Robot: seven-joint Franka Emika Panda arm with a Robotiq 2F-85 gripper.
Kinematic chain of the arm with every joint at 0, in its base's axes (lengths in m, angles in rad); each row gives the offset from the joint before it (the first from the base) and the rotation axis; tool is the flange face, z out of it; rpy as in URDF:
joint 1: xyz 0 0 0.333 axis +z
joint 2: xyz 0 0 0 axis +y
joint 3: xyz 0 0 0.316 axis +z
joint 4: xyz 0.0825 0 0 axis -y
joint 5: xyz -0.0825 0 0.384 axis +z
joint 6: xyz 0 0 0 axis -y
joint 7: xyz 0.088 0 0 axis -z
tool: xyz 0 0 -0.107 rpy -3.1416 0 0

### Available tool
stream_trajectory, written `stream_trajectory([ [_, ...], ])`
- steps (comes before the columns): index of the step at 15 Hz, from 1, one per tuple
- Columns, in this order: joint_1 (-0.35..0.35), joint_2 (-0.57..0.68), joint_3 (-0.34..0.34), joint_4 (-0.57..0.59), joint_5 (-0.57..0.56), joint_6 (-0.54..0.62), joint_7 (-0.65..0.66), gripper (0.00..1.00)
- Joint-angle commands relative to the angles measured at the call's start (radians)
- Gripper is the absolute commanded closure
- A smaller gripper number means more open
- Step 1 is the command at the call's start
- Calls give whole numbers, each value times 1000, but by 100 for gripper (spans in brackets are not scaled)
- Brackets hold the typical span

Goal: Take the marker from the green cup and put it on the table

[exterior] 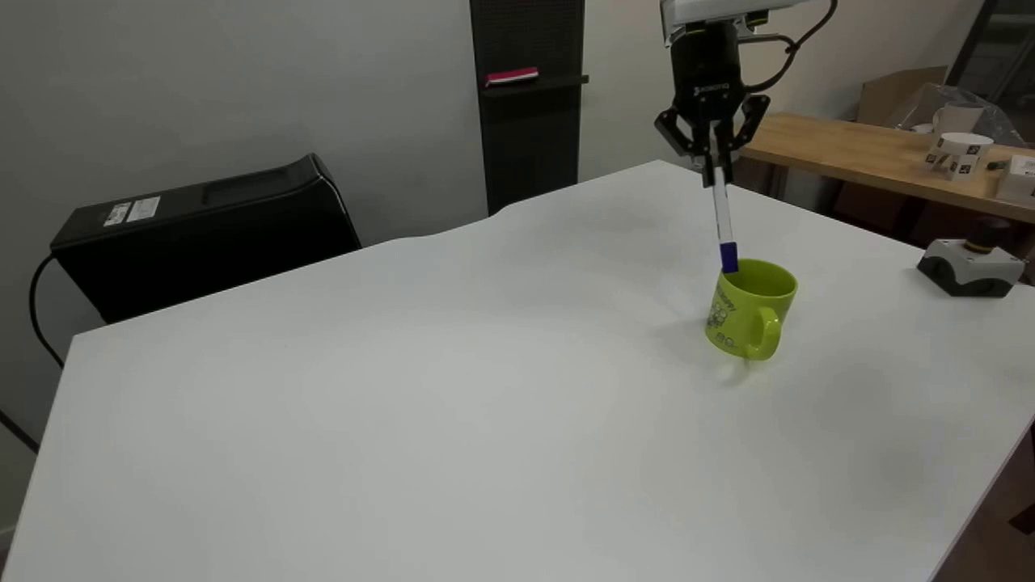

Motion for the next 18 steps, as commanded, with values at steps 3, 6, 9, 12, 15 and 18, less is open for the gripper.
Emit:
stream_trajectory([
  [3, 27, -63, 0, 30, -28, 3, 54, 96],
  [6, 57, -113, 0, -14, -60, 90, 51, 96],
  [9, 102, -162, -7, -111, -126, 300, 53, 96],
  [12, 135, -185, -2, -226, -164, 493, 72, 96],
  [15, 156, -193, 10, -344, -161, 664, 71, 96],
  [18, 187, -199, 10, -468, -158, 884, 93, 96],
])
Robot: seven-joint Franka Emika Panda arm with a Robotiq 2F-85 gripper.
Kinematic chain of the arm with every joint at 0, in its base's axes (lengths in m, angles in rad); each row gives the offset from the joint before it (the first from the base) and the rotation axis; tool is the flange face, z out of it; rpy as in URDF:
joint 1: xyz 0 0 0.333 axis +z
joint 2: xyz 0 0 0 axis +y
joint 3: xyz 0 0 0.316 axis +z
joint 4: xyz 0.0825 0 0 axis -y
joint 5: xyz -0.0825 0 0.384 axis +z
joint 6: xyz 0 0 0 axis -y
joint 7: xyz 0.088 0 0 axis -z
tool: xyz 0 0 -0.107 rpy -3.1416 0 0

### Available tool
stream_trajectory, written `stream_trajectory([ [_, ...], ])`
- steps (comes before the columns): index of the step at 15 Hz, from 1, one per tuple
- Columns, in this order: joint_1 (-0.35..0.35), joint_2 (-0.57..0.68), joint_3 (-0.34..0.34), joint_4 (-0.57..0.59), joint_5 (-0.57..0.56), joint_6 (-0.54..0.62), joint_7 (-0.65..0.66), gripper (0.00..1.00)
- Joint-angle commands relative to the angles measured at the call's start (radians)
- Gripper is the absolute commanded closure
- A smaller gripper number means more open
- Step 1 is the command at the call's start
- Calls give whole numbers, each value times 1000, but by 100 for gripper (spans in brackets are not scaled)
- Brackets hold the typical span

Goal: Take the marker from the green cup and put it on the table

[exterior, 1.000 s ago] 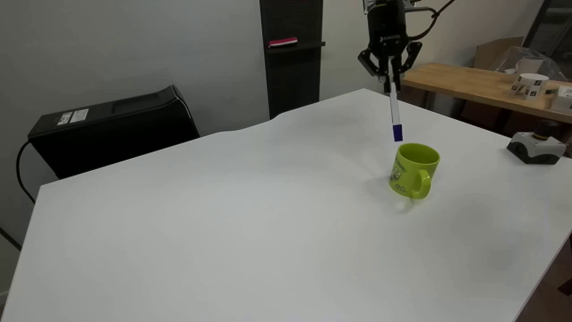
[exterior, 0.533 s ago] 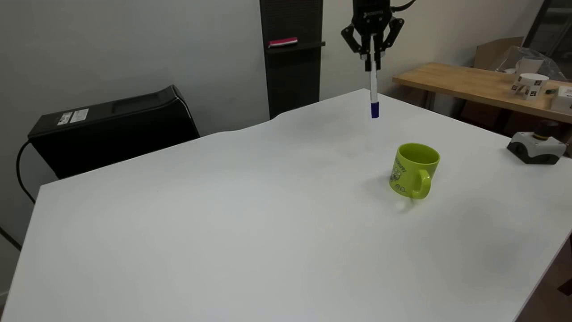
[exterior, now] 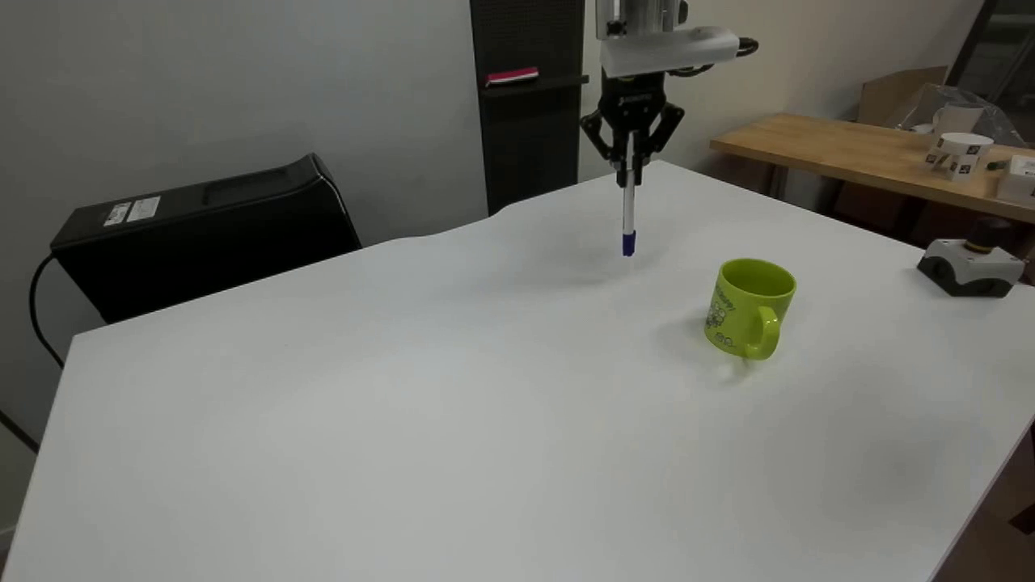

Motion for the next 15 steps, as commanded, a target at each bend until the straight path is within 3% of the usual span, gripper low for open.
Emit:
stream_trajectory([
  [1, 47, -50, -13, -165, -26, 265, 77, 96],
  [4, 96, -51, -37, -280, -34, 533, 100, 96],
  [10, 219, -18, -118, -437, 11, 914, 86, 96],
  [13, 324, 25, -198, -494, 102, 1143, 51, 96],
  [15, 349, 45, -194, -509, 197, 1176, -4, 96],
])
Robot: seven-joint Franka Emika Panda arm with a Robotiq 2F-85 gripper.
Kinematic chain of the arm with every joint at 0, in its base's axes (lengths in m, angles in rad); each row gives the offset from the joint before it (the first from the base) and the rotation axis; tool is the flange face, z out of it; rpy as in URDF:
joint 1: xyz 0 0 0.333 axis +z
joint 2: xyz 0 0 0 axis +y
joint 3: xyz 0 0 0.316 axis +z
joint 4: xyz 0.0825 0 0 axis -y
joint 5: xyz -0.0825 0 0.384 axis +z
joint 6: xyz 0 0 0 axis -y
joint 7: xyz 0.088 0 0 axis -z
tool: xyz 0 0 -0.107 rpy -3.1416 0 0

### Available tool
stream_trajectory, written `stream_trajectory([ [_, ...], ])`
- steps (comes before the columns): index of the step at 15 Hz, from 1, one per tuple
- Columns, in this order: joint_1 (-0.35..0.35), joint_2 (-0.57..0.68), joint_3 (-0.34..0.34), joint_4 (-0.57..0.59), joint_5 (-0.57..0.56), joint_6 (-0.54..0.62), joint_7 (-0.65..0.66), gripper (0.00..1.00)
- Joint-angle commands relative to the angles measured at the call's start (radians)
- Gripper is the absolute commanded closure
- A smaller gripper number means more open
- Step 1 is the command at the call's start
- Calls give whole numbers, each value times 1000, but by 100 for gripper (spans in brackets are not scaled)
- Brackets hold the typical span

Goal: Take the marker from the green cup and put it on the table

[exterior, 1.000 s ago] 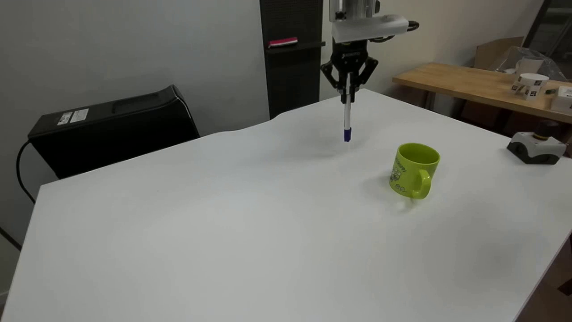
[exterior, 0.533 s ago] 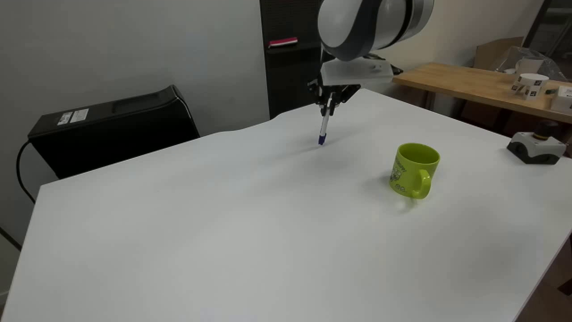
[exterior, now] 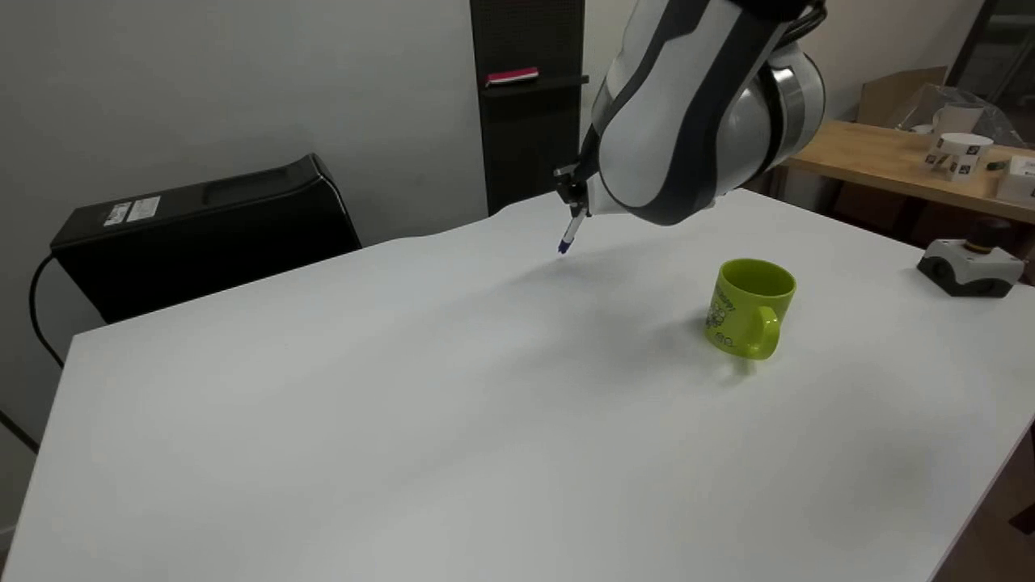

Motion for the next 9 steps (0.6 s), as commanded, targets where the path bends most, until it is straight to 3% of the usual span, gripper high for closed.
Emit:
stream_trajectory([
  [1, 62, 25, -17, -35, 137, 62, -69, 96],
  [6, 80, 42, 6, -41, 205, -40, -109, 96],
  [7, 88, 43, 0, -40, 208, -58, -109, 57],
  [9, 97, 48, -8, -35, 203, -103, -96, 51],
])
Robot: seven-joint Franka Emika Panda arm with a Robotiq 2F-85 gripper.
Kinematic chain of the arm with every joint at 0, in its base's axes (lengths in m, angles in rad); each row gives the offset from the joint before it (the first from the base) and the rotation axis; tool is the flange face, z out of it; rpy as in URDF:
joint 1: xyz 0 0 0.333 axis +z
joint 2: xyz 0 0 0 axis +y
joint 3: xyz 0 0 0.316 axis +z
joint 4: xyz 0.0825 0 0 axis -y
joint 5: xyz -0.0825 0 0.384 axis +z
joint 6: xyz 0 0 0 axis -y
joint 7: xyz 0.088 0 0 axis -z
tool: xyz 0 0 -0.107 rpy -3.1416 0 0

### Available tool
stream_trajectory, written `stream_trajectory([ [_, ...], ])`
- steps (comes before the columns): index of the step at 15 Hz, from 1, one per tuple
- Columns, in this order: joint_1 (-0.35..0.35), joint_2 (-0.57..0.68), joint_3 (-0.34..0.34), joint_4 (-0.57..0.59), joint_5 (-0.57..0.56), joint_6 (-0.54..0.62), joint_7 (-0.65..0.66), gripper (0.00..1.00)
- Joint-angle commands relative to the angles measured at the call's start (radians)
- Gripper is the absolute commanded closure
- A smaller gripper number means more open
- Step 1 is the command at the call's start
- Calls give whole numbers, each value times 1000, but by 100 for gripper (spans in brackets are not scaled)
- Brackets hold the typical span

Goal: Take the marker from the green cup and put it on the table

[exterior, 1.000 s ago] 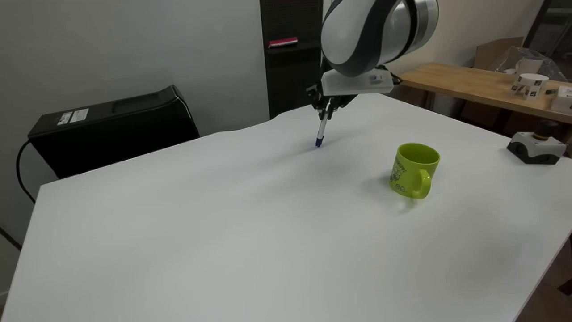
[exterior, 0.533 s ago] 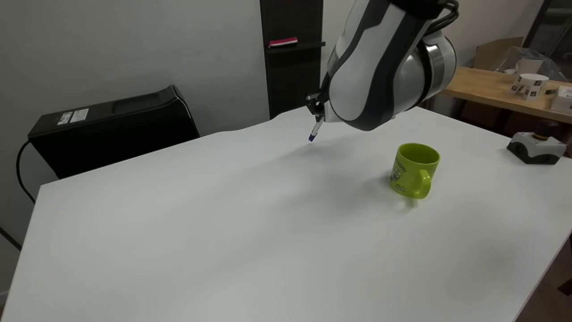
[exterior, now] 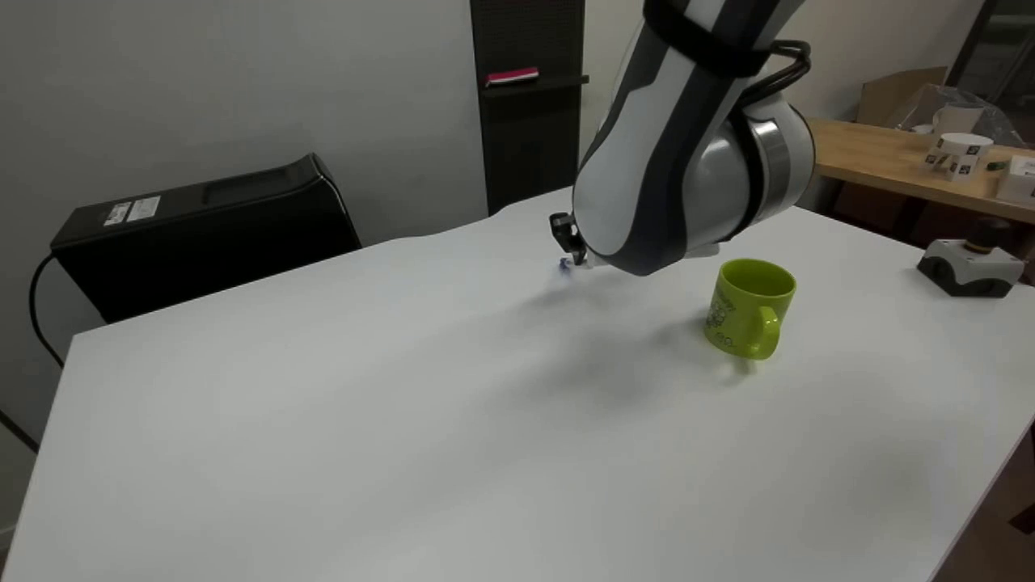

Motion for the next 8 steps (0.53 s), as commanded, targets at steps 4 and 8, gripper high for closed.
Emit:
stream_trajectory([
  [4, 28, -6, -42, 16, -18, -227, 29, 23],
  [8, -60, -80, -1, 34, -116, -561, 31, 1],
])
